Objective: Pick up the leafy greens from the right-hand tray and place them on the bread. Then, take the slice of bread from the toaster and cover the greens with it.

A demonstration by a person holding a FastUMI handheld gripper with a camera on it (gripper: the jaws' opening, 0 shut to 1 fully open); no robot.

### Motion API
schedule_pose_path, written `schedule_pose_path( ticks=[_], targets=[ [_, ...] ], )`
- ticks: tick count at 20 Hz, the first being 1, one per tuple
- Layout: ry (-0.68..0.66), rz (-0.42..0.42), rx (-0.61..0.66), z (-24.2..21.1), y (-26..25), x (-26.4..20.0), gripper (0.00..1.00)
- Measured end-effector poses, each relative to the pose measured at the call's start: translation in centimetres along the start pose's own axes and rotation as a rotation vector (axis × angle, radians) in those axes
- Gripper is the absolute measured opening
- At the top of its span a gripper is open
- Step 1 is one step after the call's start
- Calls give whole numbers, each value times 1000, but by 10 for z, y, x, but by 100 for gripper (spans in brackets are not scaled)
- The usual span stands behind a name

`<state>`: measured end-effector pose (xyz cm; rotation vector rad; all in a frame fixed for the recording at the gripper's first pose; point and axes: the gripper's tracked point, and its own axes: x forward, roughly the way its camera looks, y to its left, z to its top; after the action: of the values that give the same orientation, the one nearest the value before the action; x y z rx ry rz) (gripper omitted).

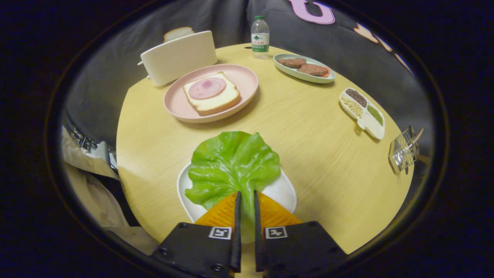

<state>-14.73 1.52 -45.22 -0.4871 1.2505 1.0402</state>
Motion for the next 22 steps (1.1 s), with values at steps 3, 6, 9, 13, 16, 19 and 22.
schedule_pose_path(
  ticks=[3,6,9,13,16,19,22],
  targets=[
    [3,-31,-3,-1,2,0,17],
    [-5,-78,-26,0,3,-5,3],
    [-13,-97,-31,6,9,-14,3],
    [-76,-147,-20,32,9,-39,3],
    [-85,-178,0,43,10,-58,3],
    [-98,-199,4,61,13,-74,3],
    [-138,-206,-2,88,26,-84,3]
  ],
)
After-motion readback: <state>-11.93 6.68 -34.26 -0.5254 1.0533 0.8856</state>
